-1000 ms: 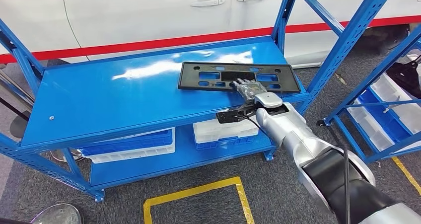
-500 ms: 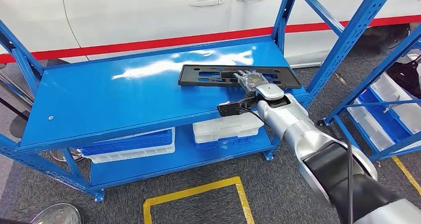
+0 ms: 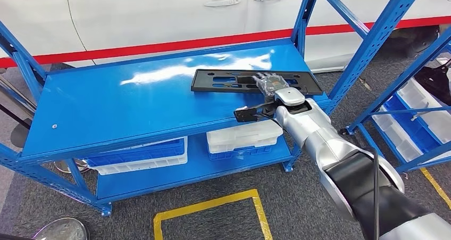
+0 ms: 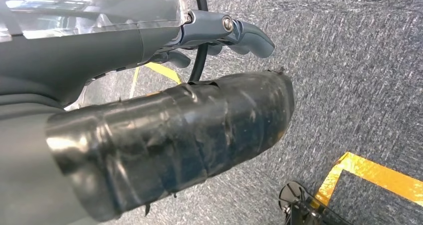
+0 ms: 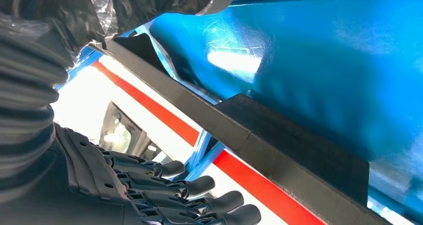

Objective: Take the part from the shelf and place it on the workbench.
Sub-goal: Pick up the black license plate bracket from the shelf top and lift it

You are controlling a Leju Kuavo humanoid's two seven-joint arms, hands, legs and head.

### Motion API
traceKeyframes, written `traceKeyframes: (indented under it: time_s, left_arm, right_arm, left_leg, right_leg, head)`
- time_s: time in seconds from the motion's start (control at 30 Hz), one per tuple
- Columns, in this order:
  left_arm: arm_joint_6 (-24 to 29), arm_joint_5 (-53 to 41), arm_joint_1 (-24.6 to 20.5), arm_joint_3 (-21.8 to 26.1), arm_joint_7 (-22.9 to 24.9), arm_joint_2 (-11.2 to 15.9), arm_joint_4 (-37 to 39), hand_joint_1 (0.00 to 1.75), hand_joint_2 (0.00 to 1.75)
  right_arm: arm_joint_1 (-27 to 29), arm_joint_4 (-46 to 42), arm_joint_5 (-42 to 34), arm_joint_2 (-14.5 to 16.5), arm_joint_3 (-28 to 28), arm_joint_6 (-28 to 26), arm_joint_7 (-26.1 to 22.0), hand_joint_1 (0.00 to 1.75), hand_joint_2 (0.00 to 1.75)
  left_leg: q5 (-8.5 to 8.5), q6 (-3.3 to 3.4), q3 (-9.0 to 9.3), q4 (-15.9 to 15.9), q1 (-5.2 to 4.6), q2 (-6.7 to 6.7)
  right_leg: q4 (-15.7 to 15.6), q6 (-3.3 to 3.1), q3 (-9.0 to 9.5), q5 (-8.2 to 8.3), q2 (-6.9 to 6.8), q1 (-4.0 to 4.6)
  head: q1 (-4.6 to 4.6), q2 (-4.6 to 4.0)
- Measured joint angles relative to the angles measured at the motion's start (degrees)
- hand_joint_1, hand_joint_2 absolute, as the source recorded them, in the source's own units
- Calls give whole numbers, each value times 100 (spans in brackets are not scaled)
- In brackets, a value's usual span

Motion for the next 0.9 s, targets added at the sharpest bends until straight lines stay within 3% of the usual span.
traceKeyframes:
  time_s: [0.07, 0.13, 0.5, 0.63, 0.9]
  left_arm:
    - [-2, -3, -1, 3, -1, 0, 0, 0, 0]
    - [-5, -5, -3, 5, -9, 0, 1, 0, 0]
    - [-5, -21, -8, 57, -19, 0, 0, 0, 0]
    - [2, -51, -8, 97, 5, 0, 1, 0, 0]
    - [2, -74, -8, 109, 40, 0, 0, 0, 0]
  right_arm:
    - [0, 0, 20, 9, -25, 4, -9, 0, 87]
    - [1, 0, 43, 14, -38, 7, -19, 0, 175]
    - [57, 0, 188, 20, -116, 9, -99, 3, 175]
    - [126, 1, 209, 20, -179, 28, -97, 175, 175]
    - [226, 28, 209, 23, -322, -14, -98, 175, 175]
  left_leg:
    - [0, 0, 0, 0, 0, 0]
    - [0, 0, 0, 0, 0, 0]
    - [0, 0, 0, 0, 0, 0]
    - [0, 0, 0, 0, 0, 0]
    - [0, 0, 0, 0, 0, 0]
  right_leg:
    - [0, 0, 0, 0, 0, 0]
    - [0, 0, 0, 0, 0, 0]
    - [0, 0, -1, 0, 0, 0]
    - [0, 0, -1, 0, 0, 0]
    - [0, 0, -1, 0, 0, 0]
  head:
    - [0, 0]
    - [0, 0]
    - [0, 0]
    - [0, 0]
    - [0, 0]
